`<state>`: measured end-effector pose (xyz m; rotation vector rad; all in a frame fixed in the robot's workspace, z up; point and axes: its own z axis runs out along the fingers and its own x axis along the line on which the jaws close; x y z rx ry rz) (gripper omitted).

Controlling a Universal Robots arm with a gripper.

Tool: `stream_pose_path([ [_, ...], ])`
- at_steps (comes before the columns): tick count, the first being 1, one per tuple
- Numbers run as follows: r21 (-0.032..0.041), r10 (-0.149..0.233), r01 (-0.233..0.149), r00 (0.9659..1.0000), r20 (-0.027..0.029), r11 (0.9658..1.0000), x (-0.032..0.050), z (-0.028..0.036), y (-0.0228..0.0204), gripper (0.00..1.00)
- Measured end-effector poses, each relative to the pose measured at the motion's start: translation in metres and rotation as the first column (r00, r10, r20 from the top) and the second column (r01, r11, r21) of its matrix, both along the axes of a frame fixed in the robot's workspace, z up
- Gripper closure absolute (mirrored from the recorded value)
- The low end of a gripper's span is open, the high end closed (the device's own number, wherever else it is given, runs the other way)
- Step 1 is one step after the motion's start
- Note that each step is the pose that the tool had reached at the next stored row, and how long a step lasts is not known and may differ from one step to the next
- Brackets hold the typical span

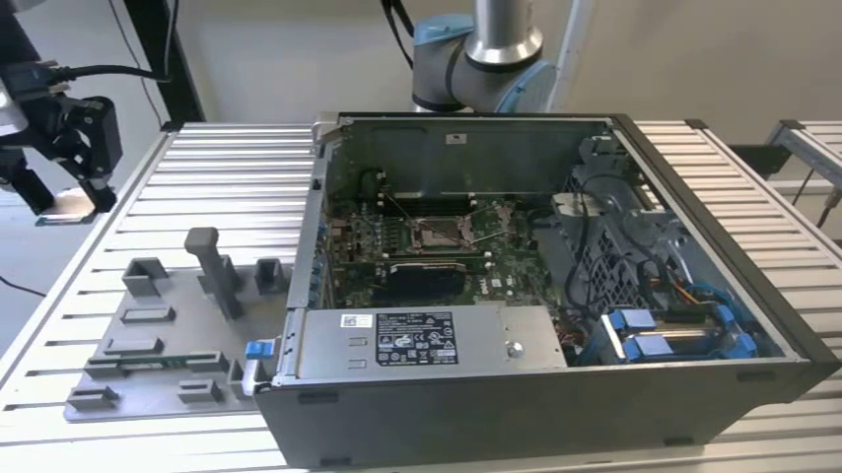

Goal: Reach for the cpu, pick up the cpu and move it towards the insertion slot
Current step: 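Pick up the cpu and move it towards the insertion slot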

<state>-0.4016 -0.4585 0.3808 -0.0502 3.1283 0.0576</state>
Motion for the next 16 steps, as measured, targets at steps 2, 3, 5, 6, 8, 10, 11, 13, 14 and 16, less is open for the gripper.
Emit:
stream_pose_path([
  [2,0.0001,0.000,0.000,1.0000,0.0001,1.0000,0.0089,0.0000,0.0000,1.00],
  [3,-0.0001,0.000,0.000,1.0000,-0.0001,1.0000,0.0132,0.0001,0.0000,1.00],
  [5,0.0000,0.000,0.000,1.0000,0.0000,1.0000,0.0222,0.0000,0.0000,1.00],
  [6,0.0000,0.000,0.000,1.0000,0.0000,1.0000,0.0267,0.0000,0.0000,1.00],
  [8,0.0001,0.000,0.000,1.0000,0.0000,1.0000,0.0354,0.0000,0.0000,1.00],
  [10,0.0001,0.000,0.000,1.0000,0.0000,1.0000,0.0432,0.0000,0.0000,1.00],
  [11,0.0000,0.000,0.000,1.0000,-0.0001,1.0000,0.0468,0.0000,0.0000,1.00],
  [13,0.0001,0.000,0.000,1.0000,-0.0001,1.0000,0.0528,0.0000,0.0000,1.00],
  [14,0.0000,0.000,0.000,1.0000,-0.0001,1.0000,0.0559,0.0000,0.0000,1.00],
  [16,0.0000,0.000,0.000,1.0000,-0.0002,1.0000,0.0620,0.0000,0.0000,1.00],
])
